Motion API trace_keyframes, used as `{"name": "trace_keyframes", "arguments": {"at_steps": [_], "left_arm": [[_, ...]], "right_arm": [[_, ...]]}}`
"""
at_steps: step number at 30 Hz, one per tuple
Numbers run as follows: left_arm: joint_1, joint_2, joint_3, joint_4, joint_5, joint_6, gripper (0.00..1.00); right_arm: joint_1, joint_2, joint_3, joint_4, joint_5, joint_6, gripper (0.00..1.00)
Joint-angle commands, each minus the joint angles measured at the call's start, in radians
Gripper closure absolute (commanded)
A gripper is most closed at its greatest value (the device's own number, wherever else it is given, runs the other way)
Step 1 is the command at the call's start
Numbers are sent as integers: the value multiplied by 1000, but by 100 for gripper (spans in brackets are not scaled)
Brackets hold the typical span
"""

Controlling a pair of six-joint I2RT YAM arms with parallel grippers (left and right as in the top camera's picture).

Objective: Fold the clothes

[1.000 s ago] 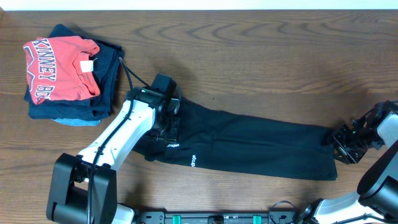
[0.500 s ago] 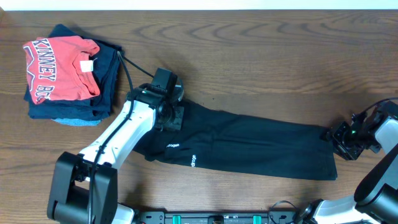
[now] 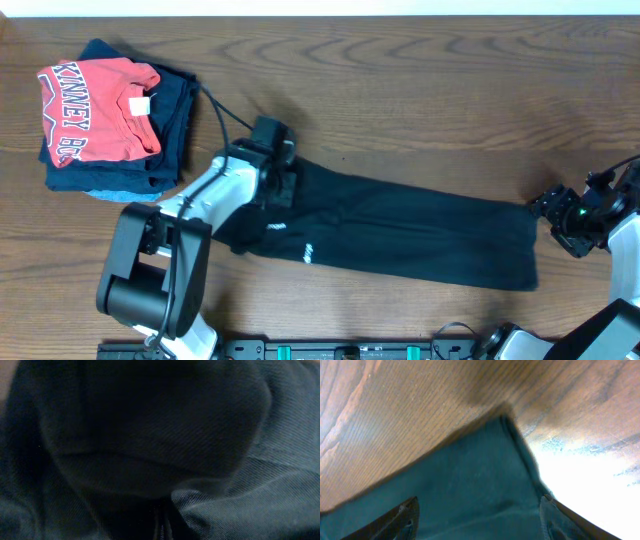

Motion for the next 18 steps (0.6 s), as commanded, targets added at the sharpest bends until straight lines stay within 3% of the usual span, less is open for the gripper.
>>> {"name": "trace_keyframes", "arguments": {"at_steps": [1, 5, 8, 13, 18], "left_arm": [[126, 76, -27, 18, -185, -35, 94], [190, 76, -27, 62, -129, -34, 94], [197, 75, -27, 85, -103, -30, 94], [197, 74, -19, 82, -102, -31, 93], [197, 44, 10, 38, -27, -31, 77]], "right_arm": [[24, 23, -29, 28, -2, -15, 24], [50, 68, -79, 100, -19, -35, 27], [103, 96, -129, 183, -121, -148, 30], [216, 150, -181, 264, -78, -173, 34], [261, 180, -198, 260, -75, -188, 44]]}}
